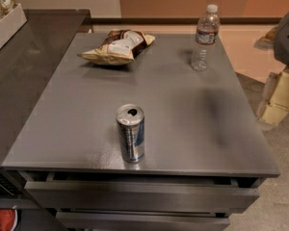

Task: Knock water bottle over

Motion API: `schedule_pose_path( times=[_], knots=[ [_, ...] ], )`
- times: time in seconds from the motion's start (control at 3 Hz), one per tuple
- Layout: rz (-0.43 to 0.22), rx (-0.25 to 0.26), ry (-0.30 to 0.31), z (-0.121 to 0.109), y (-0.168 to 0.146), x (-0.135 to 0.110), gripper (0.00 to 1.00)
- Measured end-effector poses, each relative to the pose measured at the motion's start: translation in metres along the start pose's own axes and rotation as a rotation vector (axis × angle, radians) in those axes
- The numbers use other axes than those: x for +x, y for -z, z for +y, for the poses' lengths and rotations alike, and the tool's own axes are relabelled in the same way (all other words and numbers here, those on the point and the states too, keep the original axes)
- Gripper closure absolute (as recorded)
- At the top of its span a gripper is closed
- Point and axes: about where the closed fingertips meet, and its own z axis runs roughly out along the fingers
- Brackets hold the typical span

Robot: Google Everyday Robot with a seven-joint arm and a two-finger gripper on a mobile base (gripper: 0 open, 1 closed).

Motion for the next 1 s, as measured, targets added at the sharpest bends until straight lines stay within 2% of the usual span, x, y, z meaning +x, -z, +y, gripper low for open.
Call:
schedule_pose_path(
  times=[0.33, 0.67, 1.0],
  knots=[
    [-0.001, 0.002, 0.0, 0.0, 0.0, 0.0, 0.0],
    [-0.012, 0.022, -0.04, -0.011, -0.011, -0.002, 0.0],
    [-0.037, 0.051, -0.11, -0.038, -0.03, 0.0, 0.0]
  ],
)
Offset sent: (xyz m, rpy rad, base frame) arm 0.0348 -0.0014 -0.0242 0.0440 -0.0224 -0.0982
